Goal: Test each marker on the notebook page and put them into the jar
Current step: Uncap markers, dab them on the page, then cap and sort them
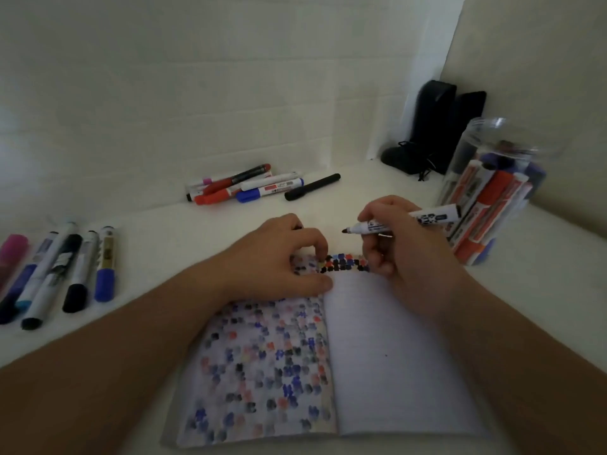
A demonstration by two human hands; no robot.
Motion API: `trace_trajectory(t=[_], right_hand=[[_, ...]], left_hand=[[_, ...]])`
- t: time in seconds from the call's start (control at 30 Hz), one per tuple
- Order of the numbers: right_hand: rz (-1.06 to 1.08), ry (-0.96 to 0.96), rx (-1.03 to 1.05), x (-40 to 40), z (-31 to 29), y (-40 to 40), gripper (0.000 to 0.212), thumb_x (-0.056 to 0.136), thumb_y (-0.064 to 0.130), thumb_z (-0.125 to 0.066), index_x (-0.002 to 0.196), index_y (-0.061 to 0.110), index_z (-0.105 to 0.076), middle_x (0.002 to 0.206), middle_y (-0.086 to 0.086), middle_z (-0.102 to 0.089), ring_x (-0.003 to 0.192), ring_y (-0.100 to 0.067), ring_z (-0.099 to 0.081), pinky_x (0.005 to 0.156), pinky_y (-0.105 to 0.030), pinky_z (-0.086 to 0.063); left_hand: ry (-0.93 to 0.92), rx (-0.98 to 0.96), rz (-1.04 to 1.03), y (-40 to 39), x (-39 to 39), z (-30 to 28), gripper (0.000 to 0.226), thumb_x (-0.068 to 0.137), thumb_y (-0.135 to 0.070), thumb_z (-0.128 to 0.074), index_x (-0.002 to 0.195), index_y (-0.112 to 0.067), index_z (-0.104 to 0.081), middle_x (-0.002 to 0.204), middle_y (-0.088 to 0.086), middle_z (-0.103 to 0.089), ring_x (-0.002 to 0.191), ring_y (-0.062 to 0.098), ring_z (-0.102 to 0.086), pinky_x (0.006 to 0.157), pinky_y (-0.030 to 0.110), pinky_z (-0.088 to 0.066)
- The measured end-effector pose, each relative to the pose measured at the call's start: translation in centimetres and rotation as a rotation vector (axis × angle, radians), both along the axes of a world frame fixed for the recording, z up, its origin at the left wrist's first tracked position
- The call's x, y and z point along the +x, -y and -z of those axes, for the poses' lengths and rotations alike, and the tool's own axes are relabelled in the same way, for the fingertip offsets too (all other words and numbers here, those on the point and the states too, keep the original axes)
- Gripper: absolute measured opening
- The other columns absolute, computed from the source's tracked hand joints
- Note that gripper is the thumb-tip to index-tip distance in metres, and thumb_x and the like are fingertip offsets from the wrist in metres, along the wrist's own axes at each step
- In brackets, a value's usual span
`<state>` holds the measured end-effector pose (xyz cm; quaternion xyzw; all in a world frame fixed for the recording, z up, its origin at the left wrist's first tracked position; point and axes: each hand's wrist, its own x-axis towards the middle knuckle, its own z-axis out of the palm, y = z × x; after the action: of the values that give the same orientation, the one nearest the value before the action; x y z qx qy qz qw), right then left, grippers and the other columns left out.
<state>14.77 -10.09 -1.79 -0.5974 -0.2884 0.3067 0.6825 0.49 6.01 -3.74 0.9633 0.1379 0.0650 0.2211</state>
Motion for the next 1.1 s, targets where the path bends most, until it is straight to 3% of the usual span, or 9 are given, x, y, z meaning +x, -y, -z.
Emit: trace_trajectory(t=[0.07, 0.17, 0.33, 0.47, 0.63, 0.9, 1.1], right_hand=[[-0.028, 0.052, -0.029, -0.1, 0.2, -0.1, 0.019, 0.095, 0.007, -0.061, 0.077, 0.012, -0.063, 0.062, -0.009, -0.050, 0.051, -0.017, -0.042, 0.040, -0.022, -0.032], [-0.005, 0.277, -0.138, -0.5, 0.8, -0.3, 0.019, 0.090, 0.001, -0.065, 0.079, 0.017, -0.061, 0.059, -0.005, -0.053, 0.052, -0.016, -0.045, 0.044, -0.025, -0.038], [0.050, 0.517, -0.308, -1.0, 1.6, -0.7, 0.016, 0.080, 0.012, -0.074, 0.080, 0.007, -0.059, 0.063, -0.011, -0.058, 0.056, -0.013, -0.050, 0.052, -0.031, -0.043], [0.076, 0.494, -0.321, -1.0, 1.6, -0.6, 0.023, 0.080, 0.011, -0.076, 0.076, 0.000, -0.056, 0.068, -0.022, -0.062, 0.056, -0.018, -0.052, 0.054, -0.035, -0.044], [0.059, 0.434, -0.319, -0.9, 1.7, -0.6, 0.024, 0.082, 0.009, -0.076, 0.069, 0.009, -0.056, 0.058, -0.012, -0.065, 0.052, -0.020, -0.056, 0.054, -0.035, -0.047], [0.043, 0.447, -0.327, -0.9, 1.9, -0.7, 0.025, 0.081, 0.010, -0.077, 0.066, 0.012, -0.057, 0.061, -0.015, -0.068, 0.054, -0.023, -0.058, 0.059, -0.042, -0.050], [0.056, 0.488, -0.332, -0.9, 2.1, -0.9, 0.028, 0.078, 0.008, -0.078, 0.064, 0.012, -0.054, 0.058, -0.013, -0.066, 0.050, -0.018, -0.059, 0.053, -0.035, -0.049]], left_hand=[[-0.001, 0.001, 0.011, -0.4, -0.1, 0.3, 0.039, 0.076, -0.073, -0.067, 0.108, -0.055, -0.055, 0.106, -0.019, -0.042, 0.101, 0.000, -0.043, 0.086, 0.030, -0.049], [0.002, -0.005, 0.001, -0.4, 0.3, 0.3, 0.045, 0.068, -0.078, -0.065, 0.107, -0.056, -0.056, 0.106, -0.019, -0.044, 0.101, 0.001, -0.044, 0.088, 0.034, -0.051], [-0.075, -0.051, 0.028, -0.6, 0.3, -0.2, 0.049, 0.067, -0.076, -0.071, 0.110, -0.060, -0.055, 0.105, -0.015, -0.047, 0.098, 0.004, -0.047, 0.089, 0.036, -0.051], [-0.087, -0.084, 0.034, -0.6, 0.2, -0.3, 0.049, 0.068, -0.073, -0.075, 0.111, -0.058, -0.059, 0.106, -0.015, -0.048, 0.100, 0.004, -0.048, 0.092, 0.035, -0.050], [-0.063, -0.103, 0.031, -0.6, 0.1, -0.2, 0.047, 0.067, -0.071, -0.077, 0.106, -0.053, -0.058, 0.105, -0.014, -0.049, 0.099, 0.006, -0.049, 0.091, 0.037, -0.050], [-0.081, -0.093, 0.026, -0.7, 0.3, -0.2, 0.046, 0.065, -0.073, -0.077, 0.104, -0.053, -0.062, 0.102, -0.014, -0.049, 0.096, 0.004, -0.048, 0.086, 0.033, -0.049], [-0.081, -0.098, 0.028, -0.7, 0.3, -0.2, 0.046, 0.064, -0.073, -0.077, 0.103, -0.053, -0.062, 0.102, -0.015, -0.049, 0.095, 0.004, -0.050, 0.086, 0.033, -0.050]])
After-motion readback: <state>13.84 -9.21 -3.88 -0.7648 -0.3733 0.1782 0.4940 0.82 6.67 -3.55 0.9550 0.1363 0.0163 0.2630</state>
